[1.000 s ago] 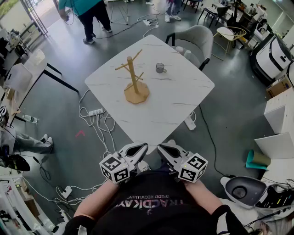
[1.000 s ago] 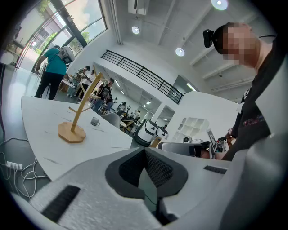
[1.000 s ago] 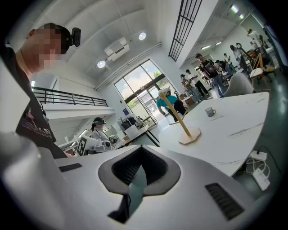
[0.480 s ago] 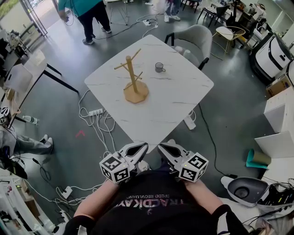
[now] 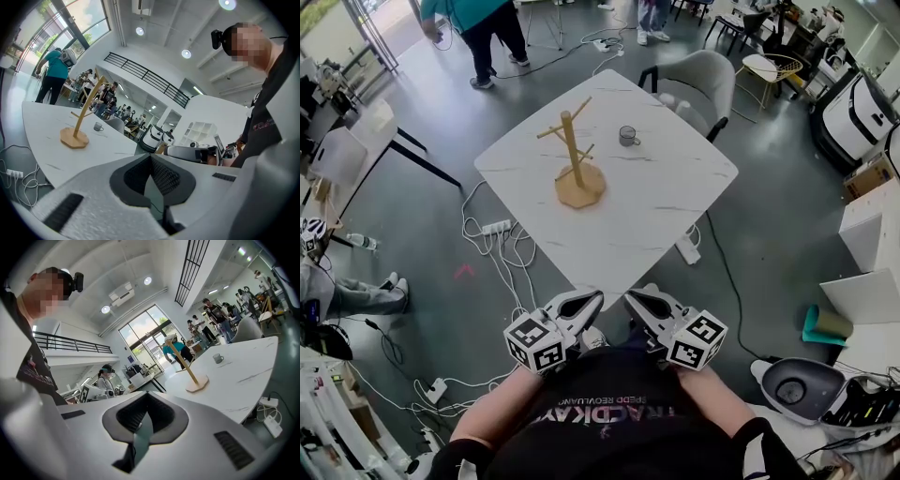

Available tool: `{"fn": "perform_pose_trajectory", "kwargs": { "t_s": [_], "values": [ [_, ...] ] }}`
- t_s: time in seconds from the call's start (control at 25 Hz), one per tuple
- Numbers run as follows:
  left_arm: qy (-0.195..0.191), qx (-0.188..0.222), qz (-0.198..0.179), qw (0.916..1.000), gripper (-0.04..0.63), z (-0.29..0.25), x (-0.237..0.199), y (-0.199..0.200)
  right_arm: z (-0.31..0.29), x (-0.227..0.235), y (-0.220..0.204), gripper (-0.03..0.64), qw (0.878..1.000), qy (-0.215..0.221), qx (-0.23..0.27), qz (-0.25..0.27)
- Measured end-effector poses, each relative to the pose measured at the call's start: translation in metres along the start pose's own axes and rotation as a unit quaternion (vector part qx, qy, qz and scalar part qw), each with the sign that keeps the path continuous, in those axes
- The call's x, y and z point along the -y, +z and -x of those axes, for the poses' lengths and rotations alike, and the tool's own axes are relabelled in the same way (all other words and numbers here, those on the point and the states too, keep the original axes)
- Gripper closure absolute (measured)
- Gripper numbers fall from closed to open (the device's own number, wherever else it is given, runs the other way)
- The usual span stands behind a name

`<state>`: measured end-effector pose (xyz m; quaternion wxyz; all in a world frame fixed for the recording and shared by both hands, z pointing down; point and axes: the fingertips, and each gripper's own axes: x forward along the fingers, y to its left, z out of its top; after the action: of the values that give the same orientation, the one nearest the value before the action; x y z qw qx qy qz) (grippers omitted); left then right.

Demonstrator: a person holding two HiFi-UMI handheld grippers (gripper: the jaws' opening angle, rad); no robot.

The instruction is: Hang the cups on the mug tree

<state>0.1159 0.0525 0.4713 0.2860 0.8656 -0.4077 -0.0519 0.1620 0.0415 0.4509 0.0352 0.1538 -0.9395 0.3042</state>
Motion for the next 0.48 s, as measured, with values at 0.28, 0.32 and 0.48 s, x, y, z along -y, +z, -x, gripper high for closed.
{"fn": "perform_pose_trajectory", "kwargs": {
  "t_s": [0.28,0.32,0.48],
  "values": [
    [0.013,0.007,0.004,0.9999,0.598,0.017,-0.004,-0.001,-0.009,-0.007,-0.003,0.606,1.0,0.004,-0.002,0.0],
    [0.014,0.008,0.004,0.9999,0.598,0.019,-0.005,-0.002,-0.011,-0.008,-0.003,0.606,1.0,0.004,-0.001,0.003],
    [0.013,0.007,0.008,0.9999,0.598,0.021,-0.007,-0.005,-0.015,-0.007,0.0,0.607,1.0,-0.002,-0.003,0.019]
  ]
}}
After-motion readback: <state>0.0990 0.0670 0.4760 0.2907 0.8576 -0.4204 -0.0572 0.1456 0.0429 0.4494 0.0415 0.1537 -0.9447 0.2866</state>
